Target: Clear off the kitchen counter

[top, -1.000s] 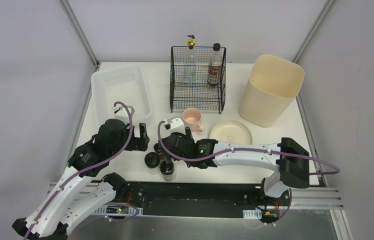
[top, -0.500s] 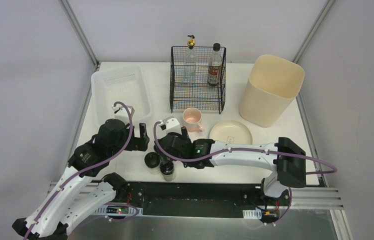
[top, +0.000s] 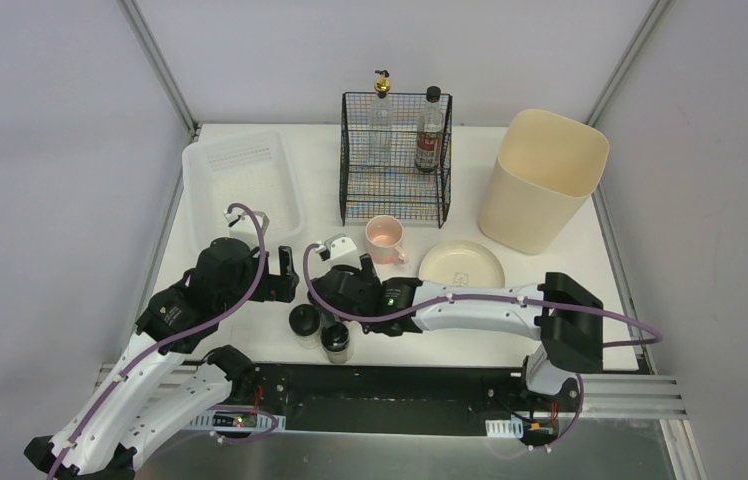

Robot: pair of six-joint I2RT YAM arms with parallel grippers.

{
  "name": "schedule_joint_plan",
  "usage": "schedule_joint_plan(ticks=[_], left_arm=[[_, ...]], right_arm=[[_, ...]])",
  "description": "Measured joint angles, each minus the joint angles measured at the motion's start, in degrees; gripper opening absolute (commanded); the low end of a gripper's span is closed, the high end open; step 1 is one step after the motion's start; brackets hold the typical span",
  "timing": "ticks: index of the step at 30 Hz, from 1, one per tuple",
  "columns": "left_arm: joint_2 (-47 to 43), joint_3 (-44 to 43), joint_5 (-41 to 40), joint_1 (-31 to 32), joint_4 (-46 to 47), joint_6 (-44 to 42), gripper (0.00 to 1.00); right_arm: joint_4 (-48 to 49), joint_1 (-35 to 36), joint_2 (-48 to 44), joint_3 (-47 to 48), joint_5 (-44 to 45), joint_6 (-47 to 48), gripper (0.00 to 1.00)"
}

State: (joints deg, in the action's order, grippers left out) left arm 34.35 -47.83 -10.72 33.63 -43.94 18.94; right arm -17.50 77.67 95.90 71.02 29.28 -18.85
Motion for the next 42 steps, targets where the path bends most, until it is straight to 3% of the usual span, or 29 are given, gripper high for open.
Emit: schedule_joint_plan(ticks=[7, 18, 28, 35, 42], left_arm=[[0.0, 0.0, 0.0, 0.0, 0.0, 0.0, 1.0], [0.0, 0.0, 0.0, 0.0, 0.0, 0.0, 1.0], [0.0, 0.0, 0.0, 0.0, 0.0, 0.0, 1.0], [0.0, 0.0, 0.0, 0.0, 0.0, 0.0, 1.0], [0.0, 0.0, 0.0, 0.0, 0.0, 0.0, 1.0]], right_arm=[[1.0, -1.1, 2.3, -0.2, -0.1, 0.0, 0.76], [1.0, -1.2, 2.9, -0.6, 0.1, 0.3, 0.3], [-5.4, -1.3, -1.8, 0.9, 2.0, 3.8, 0.01], [-11.0, -4.1, -6.0, 13.0, 4.8, 8.8, 0.0], [-13.0, -15.3, -9.9, 19.1, 4.9, 12.8, 0.0]])
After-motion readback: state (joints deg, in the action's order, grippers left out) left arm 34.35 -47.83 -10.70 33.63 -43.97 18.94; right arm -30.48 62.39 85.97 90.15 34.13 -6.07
